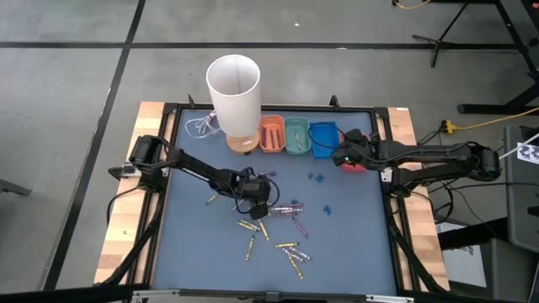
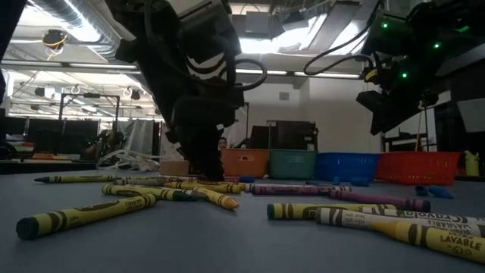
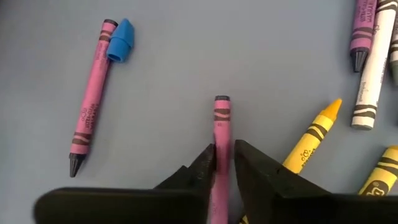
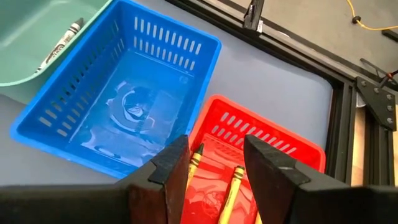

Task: Sort crayons
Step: Put the purple crayon into the light orange bin

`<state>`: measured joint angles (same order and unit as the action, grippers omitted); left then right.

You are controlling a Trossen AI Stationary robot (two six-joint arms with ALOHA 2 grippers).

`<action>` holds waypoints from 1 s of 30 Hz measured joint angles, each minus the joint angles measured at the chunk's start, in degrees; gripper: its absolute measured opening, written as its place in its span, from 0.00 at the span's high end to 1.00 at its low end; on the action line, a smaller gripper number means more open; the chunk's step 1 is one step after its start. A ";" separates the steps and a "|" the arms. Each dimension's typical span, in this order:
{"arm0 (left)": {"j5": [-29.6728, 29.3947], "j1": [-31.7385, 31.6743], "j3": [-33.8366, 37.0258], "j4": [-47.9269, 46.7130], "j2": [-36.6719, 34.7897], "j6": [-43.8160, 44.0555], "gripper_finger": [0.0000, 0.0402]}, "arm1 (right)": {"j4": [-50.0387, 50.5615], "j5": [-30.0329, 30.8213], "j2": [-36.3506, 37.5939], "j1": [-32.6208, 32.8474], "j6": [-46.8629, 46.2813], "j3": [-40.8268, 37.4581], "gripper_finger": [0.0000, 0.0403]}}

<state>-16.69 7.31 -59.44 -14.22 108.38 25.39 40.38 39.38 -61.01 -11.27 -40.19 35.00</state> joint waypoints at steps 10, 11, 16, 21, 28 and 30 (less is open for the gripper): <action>-1.89 -0.02 0.02 2.02 0.10 1.18 0.98 | 0.00 0.00 0.00 0.00 -0.01 0.00 0.62; -2.43 -0.04 0.03 2.42 0.12 1.90 0.98 | 0.00 0.00 0.00 0.00 -0.01 0.00 0.62; -5.10 -0.87 0.04 6.83 0.20 5.96 0.99 | 0.00 0.00 0.00 0.00 0.00 0.00 0.62; -10.32 -2.77 0.04 15.27 0.08 11.76 0.99 | -0.04 0.00 0.00 0.02 0.00 0.00 0.62; -23.07 -5.76 0.04 29.71 -0.02 16.48 0.98 | -1.12 0.00 0.00 0.02 -0.01 -0.02 0.62; -28.19 -6.39 0.04 31.87 -0.02 16.66 0.98 | -2.05 0.00 0.00 0.02 -0.01 -0.02 0.62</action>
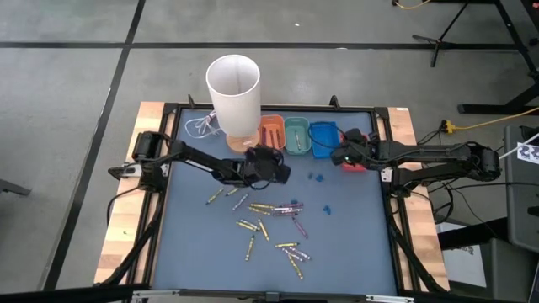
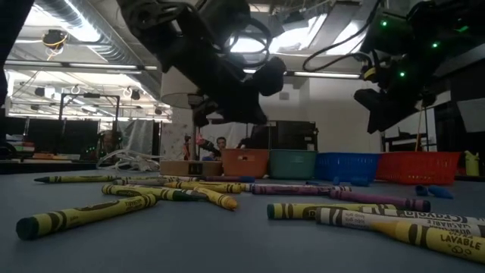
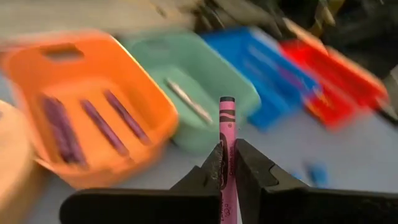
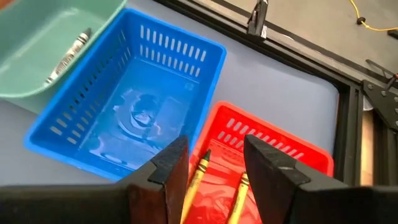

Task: Sort crayons
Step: Put the purple crayon into the light orange bin

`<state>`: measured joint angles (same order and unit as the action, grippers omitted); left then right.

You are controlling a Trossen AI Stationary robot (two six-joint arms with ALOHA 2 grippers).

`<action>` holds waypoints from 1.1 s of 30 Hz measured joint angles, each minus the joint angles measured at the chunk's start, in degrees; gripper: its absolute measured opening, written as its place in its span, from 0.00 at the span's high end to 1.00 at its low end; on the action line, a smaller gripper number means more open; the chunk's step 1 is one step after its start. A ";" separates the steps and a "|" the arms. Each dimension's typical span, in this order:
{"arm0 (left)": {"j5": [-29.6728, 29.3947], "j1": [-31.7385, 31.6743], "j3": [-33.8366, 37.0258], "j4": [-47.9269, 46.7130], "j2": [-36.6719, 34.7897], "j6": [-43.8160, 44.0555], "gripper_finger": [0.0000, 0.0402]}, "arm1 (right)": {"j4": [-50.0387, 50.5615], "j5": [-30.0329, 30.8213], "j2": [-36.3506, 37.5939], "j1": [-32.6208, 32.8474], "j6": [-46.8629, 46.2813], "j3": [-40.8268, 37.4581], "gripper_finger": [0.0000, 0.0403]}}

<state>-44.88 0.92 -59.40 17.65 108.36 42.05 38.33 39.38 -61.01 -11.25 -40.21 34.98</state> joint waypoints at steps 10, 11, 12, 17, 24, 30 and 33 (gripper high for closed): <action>-14.75 -1.03 0.00 0.70 0.04 15.10 0.99 | -3.49 0.00 0.00 0.00 0.00 0.00 0.62; -15.32 -1.01 0.00 0.71 0.04 16.75 1.00 | -3.81 0.00 0.00 0.00 0.00 0.00 0.62; -16.13 -0.94 0.00 0.72 0.07 18.21 1.00 | -4.17 0.00 0.00 0.00 0.00 0.00 0.62; -18.65 -0.95 -0.02 2.27 0.94 25.73 1.00 | -4.41 0.00 0.00 0.00 -0.01 0.00 0.62; -20.77 -1.88 -1.88 6.40 7.78 35.23 1.00 | -4.38 0.00 0.00 0.00 0.00 0.00 0.62; -19.67 -4.51 -2.40 6.49 8.61 38.44 1.00 | -4.43 0.00 0.00 0.00 0.00 -0.02 0.62; -17.71 -5.83 -2.40 6.47 8.61 38.45 0.99 | -4.46 0.00 0.00 0.00 0.00 -0.02 0.62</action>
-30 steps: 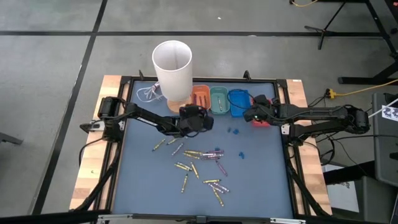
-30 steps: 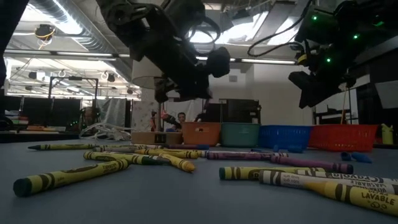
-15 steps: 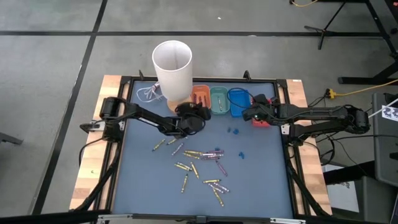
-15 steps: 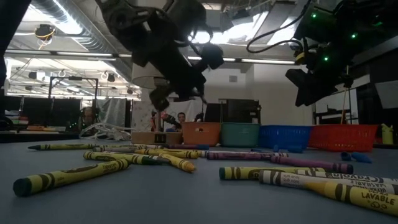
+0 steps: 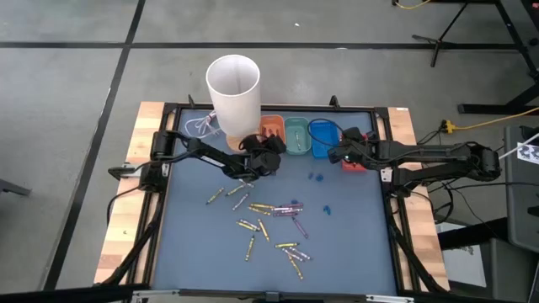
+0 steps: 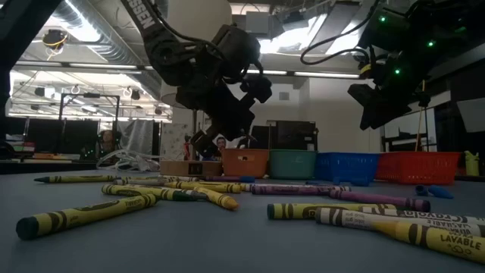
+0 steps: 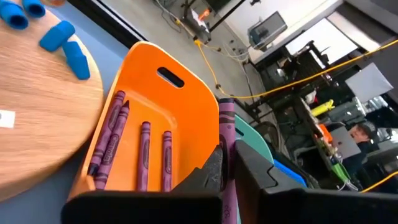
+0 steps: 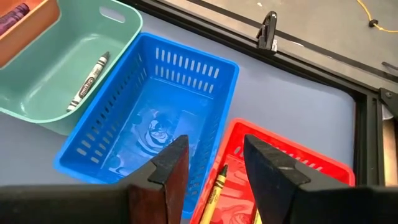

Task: Sort crayons
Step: Put the purple crayon into the light orange bin

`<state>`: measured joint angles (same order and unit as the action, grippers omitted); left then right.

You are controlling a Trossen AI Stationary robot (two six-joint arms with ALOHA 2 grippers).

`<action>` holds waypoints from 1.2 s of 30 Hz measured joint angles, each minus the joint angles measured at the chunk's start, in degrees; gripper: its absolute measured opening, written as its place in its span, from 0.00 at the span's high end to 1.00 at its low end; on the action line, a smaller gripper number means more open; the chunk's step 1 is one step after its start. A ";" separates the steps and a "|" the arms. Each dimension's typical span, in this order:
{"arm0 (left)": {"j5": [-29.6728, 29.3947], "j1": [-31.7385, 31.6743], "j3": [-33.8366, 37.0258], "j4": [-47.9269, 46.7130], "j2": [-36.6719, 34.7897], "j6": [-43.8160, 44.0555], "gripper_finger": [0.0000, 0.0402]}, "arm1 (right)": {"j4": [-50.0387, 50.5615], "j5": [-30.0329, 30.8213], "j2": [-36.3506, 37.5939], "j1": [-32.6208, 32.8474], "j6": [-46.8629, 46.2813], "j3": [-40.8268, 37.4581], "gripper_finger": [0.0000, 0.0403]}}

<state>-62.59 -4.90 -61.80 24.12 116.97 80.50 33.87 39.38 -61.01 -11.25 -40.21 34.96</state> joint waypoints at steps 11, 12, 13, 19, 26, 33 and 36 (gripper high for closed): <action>8.53 -3.72 0.00 -0.22 0.00 0.14 0.87 | 0.04 0.00 0.00 0.00 0.00 0.00 0.62; 8.85 -3.81 0.00 -0.24 0.00 0.13 0.86 | 0.04 0.00 0.00 0.00 0.00 0.00 0.62; 9.03 -3.85 0.00 -0.29 0.00 0.12 0.85 | 0.04 0.00 0.00 0.00 0.00 0.00 0.62; 9.87 -3.55 0.00 -0.35 0.00 0.07 0.78 | 0.04 0.00 0.00 0.00 0.00 0.00 0.62; 9.39 -0.87 0.00 -0.51 0.00 -0.05 0.75 | 0.04 0.00 0.00 -0.01 0.00 0.00 0.62; 7.64 3.14 0.00 -0.52 0.00 -0.20 0.75 | 0.04 0.00 0.00 -0.01 0.01 0.00 0.62; 9.60 5.01 0.00 -0.50 0.00 -3.43 0.75 | 0.04 0.00 0.00 0.00 0.00 0.00 0.62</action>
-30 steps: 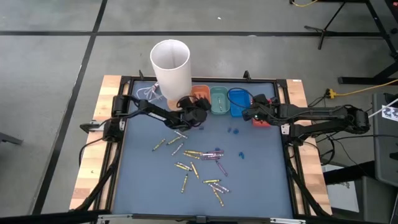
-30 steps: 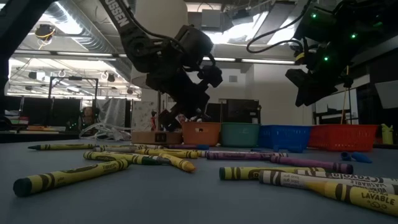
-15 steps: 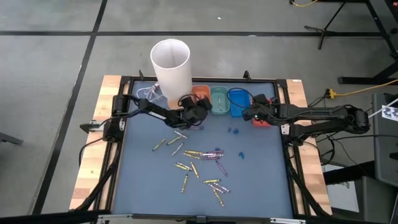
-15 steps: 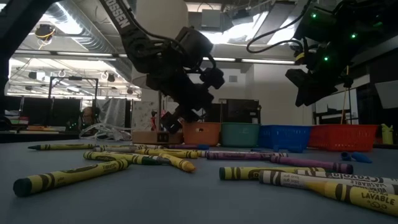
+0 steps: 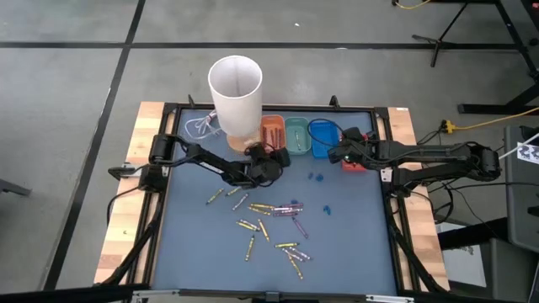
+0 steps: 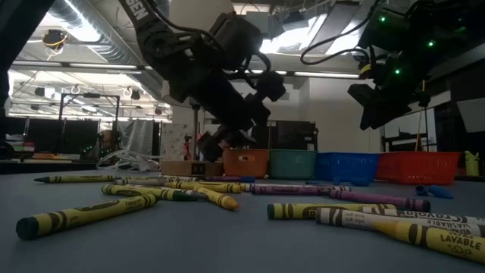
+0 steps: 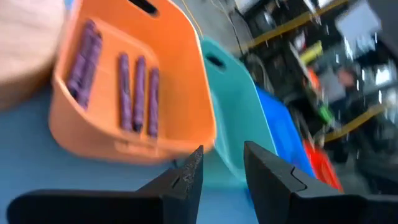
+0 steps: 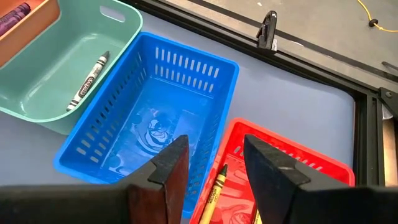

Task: Sort crayons
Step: Put the purple crayon into the light orange bin

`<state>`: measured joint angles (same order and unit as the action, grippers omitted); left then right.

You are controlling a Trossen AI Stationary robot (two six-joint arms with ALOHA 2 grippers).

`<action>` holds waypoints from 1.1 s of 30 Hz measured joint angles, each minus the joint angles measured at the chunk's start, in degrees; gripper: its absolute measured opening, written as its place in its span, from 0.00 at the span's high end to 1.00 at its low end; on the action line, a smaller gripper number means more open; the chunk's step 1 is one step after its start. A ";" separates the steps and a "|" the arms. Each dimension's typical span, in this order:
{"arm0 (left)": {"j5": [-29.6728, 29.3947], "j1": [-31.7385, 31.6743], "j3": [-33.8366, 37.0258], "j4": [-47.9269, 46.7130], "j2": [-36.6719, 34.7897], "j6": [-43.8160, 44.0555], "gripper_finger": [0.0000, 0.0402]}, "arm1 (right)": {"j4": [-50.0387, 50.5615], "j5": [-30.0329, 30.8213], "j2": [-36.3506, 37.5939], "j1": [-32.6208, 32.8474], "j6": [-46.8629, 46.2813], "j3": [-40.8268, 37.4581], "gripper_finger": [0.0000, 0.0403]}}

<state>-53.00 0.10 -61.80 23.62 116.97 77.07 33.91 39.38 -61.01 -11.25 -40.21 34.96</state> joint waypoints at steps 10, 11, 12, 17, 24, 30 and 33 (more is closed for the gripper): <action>19.71 5.92 0.00 0.01 -0.01 -27.23 0.75 | 0.00 0.00 0.00 0.00 0.00 0.00 0.62; 22.18 6.28 0.00 0.00 -0.02 -30.09 0.75 | 0.02 0.00 0.00 -0.02 0.00 0.00 0.62; 24.10 6.58 0.00 0.00 0.00 -32.62 0.75 | 0.02 0.00 0.00 0.00 0.02 0.00 0.62; 25.02 7.11 -0.04 -1.21 -0.02 -38.41 0.75 | 0.00 0.00 0.00 0.00 0.00 0.00 0.62; 27.06 4.38 -0.04 -2.67 -0.37 -46.75 0.75 | 0.01 0.00 0.00 0.00 0.00 0.00 0.62; 28.70 2.47 -0.04 -14.61 -3.95 -49.17 0.78 | 0.01 0.00 0.00 -0.02 0.00 0.00 0.62; 28.68 1.91 -0.04 -22.52 -6.19 -49.24 0.80 | 0.03 0.00 0.00 -0.02 0.00 0.00 0.62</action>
<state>-24.32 2.01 -61.84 1.09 110.77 27.82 33.94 39.38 -61.01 -11.27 -40.21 34.96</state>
